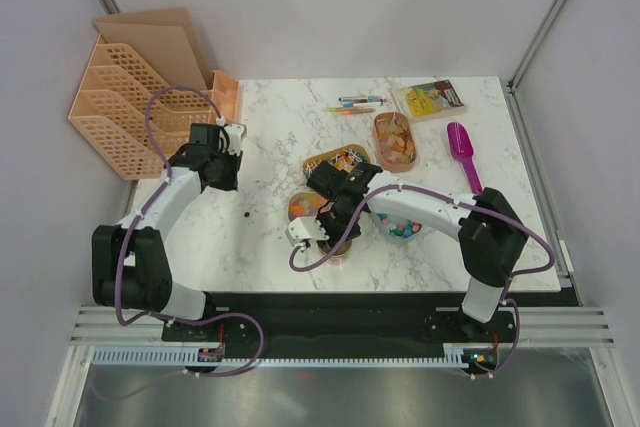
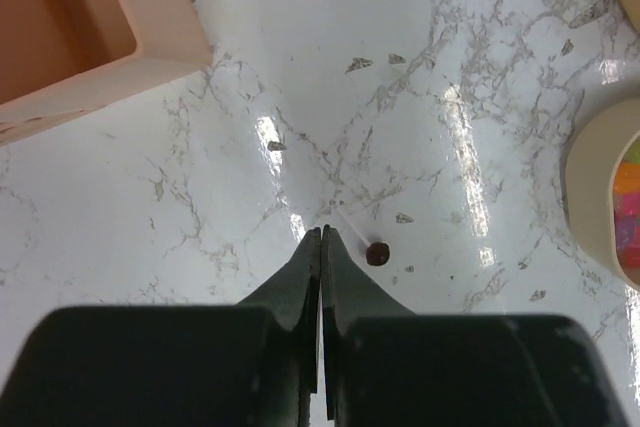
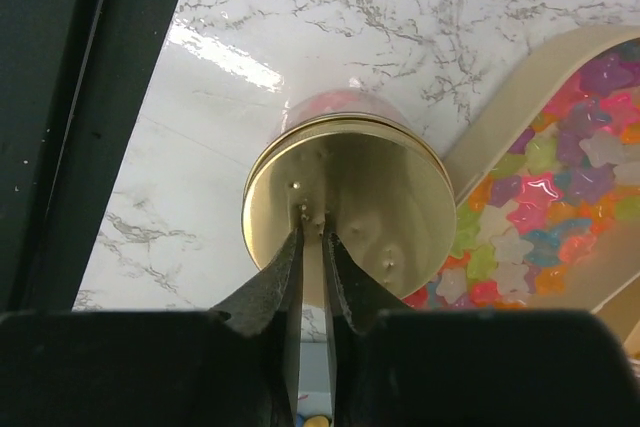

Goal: Pack the candies
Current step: Close the bottle lid on the packing bottle.

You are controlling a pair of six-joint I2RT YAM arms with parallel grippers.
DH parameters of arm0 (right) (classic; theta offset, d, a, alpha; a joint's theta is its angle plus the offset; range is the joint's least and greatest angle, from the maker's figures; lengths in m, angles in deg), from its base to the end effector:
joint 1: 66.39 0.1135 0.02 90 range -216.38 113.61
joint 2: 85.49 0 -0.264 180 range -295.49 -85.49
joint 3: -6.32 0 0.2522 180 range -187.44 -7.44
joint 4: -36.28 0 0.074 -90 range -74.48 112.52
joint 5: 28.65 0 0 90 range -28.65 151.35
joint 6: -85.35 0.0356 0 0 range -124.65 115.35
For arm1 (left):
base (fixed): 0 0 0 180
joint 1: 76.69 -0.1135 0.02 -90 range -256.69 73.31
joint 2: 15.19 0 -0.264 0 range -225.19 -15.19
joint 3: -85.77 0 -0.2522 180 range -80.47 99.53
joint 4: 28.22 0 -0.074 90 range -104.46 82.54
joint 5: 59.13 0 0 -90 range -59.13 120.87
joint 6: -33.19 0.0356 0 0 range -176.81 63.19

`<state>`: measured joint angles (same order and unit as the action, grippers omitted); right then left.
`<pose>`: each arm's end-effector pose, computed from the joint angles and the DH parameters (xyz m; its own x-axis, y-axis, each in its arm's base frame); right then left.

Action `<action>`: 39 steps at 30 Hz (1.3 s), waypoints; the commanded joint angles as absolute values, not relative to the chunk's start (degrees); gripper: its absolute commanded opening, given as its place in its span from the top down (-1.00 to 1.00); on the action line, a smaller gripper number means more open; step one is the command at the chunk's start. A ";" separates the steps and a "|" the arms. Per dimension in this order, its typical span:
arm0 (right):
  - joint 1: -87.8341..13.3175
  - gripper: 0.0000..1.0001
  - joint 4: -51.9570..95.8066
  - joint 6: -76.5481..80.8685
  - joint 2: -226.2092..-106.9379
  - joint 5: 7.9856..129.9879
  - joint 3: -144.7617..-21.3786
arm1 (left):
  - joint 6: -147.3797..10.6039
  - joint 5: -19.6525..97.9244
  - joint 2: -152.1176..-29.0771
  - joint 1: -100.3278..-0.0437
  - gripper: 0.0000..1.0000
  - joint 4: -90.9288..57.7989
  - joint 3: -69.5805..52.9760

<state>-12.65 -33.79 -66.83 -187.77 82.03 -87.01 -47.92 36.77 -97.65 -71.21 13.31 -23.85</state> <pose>0.1943 0.2862 0.2269 0.4314 -0.8108 -0.3955 -0.8841 -0.4672 -0.0067 0.2952 -0.0320 0.2344 -0.7676 0.2281 -0.5989 0.2777 0.9606 0.0099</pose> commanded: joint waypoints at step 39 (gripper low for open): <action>-16.02 0.99 -27.14 -58.89 -183.59 82.88 -80.99 | -7.42 61.89 -87.10 -70.63 0.95 27.63 -31.96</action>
